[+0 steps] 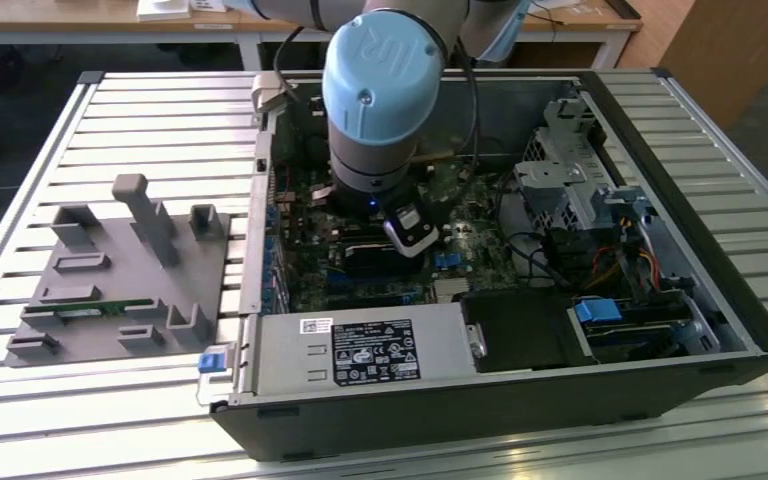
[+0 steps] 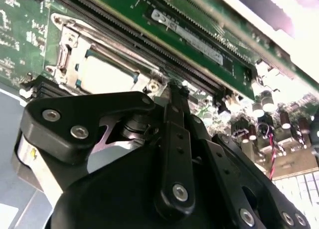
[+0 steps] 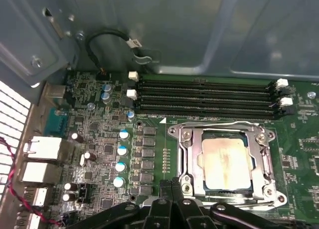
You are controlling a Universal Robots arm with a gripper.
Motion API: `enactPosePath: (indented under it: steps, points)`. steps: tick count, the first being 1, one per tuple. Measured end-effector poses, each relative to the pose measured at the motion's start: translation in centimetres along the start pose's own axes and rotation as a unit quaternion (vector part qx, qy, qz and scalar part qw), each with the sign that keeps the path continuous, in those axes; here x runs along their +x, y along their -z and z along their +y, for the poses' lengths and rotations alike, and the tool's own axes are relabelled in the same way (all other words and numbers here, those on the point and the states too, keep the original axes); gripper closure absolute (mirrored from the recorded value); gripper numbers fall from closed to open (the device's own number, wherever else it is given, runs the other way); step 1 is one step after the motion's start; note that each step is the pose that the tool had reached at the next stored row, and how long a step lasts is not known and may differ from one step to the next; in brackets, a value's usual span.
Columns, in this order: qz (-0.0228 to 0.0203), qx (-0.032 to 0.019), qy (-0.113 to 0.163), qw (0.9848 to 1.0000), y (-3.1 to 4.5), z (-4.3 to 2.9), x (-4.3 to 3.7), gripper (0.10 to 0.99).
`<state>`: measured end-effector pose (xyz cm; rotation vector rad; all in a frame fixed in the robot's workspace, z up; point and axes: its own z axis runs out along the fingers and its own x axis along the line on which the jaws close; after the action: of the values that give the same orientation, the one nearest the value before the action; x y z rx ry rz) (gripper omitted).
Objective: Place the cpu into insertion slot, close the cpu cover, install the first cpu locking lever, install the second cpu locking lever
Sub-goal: 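Install the second cpu locking lever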
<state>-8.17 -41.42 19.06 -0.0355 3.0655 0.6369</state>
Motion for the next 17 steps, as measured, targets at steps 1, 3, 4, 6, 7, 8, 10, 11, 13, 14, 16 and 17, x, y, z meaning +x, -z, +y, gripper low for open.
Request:
enactPosePath:
  steps: [1, 3, 4, 6, 7, 8, 10, 11, 13, 14, 16, 17]
  points:
    - [0.0000, 0.0000, 0.000, 1.0000, 0.15, 0.08, 0.00, 0.980]
    - [0.0000, 0.0000, 0.000, 1.0000, 0.47, 0.22, 0.00, 0.980]
    - [0.0000, 0.0000, 0.000, 1.0000, 0.63, 0.29, -0.01, 0.980]
    - [0.0000, 0.0000, 0.000, 1.0000, 0.91, 0.41, -0.01, 0.980]
    - [0.0000, 0.0000, 0.000, 1.0000, 1.04, 0.47, -0.01, 0.980]
    - [0.0000, 0.0000, 0.000, 1.0000, 1.16, 0.52, -0.01, 0.980]
    - [0.0000, 0.0000, 0.000, 1.0000, 1.36, 0.61, -0.02, 0.980]
    - [0.0000, 0.0000, 0.000, 1.0000, 1.45, 0.65, -0.02, 0.980]
    - [-0.0001, -0.0001, 0.000, 1.0000, 1.54, 0.75, -0.02, 0.980]
    - [0.0000, 0.0000, 0.000, 1.0000, 1.61, 0.80, -0.03, 0.980]
    - [0.0000, 0.0001, 0.000, 1.0000, 1.77, 0.88, -0.03, 0.980]
    - [0.0000, 0.0000, 0.000, 1.0000, 1.85, 0.93, -0.03, 0.980]
